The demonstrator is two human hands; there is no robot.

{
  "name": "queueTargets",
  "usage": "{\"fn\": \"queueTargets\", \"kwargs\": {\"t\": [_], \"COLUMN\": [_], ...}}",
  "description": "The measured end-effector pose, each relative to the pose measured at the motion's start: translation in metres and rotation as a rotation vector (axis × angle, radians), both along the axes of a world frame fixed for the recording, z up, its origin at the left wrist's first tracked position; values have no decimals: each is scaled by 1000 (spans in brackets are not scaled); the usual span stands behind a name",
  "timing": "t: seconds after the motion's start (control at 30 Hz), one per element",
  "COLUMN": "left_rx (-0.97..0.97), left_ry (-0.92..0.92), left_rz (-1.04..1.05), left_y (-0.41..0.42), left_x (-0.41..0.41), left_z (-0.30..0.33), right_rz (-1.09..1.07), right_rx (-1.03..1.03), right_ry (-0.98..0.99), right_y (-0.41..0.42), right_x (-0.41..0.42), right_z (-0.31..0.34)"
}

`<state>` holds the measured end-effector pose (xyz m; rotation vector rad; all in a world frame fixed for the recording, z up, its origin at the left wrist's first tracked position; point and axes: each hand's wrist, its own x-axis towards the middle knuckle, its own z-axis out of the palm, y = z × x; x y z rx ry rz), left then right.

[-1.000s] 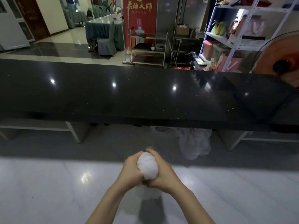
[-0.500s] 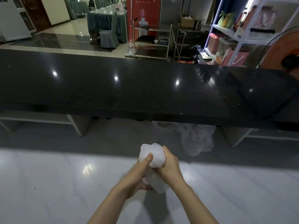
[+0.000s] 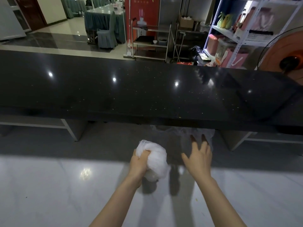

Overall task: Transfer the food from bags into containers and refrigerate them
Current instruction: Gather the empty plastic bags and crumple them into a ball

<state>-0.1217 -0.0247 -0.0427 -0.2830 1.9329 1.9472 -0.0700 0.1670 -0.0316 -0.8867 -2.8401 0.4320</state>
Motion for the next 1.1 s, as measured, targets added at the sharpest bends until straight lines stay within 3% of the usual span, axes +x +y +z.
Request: {"fn": "queueTargets", "kwargs": {"t": [0.1,0.2,0.4,0.57,0.77,0.93,1.1], "left_rx": [-48,-75,-181,-223,-275,-339,-358], "left_ry": [27,60,158,116,-30,-21,78], "left_rz": [-7,20,98,118,-39,-24,44], "left_y": [-3,-11,-19,-16,-21,-24,-36], "left_x": [-4,-6,-11,-5,-7,-10,-22], "left_z": [-6,-12,-7,13,13,5,-19], "right_rz": [11,24,189,507,725,942,876], "right_rx": [51,23,-59,-85,-94,-64,-218], "right_ry": [-178,-226,111,427,370,216,338], "right_y": [14,16,-9,-56,-88,-103,-105], "right_x": [-6,-5,4,11,15,14,26], "right_z": [-13,-31,-49,-40,-34,-42,-20]}}
